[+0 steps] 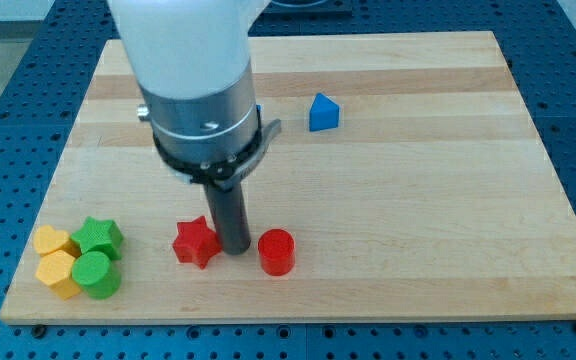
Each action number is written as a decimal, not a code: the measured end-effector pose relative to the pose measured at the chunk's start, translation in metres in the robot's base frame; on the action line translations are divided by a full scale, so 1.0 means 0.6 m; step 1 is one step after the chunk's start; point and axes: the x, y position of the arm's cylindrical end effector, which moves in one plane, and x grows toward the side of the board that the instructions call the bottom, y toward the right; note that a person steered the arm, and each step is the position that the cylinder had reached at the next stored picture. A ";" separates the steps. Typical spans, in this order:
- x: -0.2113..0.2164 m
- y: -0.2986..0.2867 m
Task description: Place red circle in between blue blocks
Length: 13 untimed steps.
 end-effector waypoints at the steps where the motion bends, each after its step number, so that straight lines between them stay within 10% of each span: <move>1: 0.068 -0.002; 6: 0.039 0.130; 8: -0.098 0.137; 11: -0.040 0.091; 13: -0.157 0.084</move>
